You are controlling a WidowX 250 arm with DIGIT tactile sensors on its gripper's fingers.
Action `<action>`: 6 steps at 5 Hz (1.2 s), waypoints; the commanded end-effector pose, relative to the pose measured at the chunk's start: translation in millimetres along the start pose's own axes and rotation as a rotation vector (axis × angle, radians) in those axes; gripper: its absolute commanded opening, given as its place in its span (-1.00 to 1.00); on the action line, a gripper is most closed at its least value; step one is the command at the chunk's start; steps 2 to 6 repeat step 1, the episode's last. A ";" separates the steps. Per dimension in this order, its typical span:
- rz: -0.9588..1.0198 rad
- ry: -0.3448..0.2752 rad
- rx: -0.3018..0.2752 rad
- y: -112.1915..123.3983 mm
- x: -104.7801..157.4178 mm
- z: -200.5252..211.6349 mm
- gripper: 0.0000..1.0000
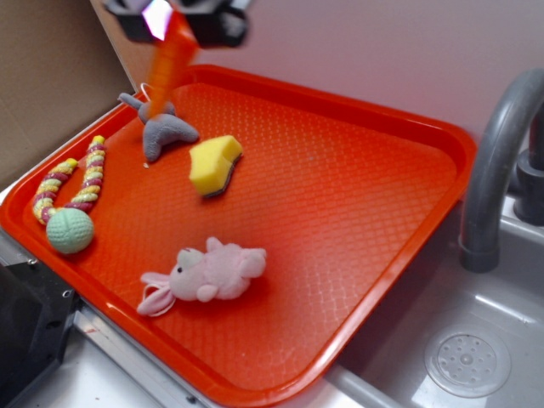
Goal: Grab the carrot.
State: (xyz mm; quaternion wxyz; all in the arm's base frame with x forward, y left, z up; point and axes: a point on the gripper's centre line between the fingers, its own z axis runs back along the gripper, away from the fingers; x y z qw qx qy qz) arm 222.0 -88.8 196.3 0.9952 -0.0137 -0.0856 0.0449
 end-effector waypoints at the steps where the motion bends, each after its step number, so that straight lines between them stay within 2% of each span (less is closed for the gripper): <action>1: 0.000 -0.036 -0.014 7.2 -1.2 10.2 -1.00; 6: 0.000 -0.036 -0.014 7.2 -1.2 10.2 -1.00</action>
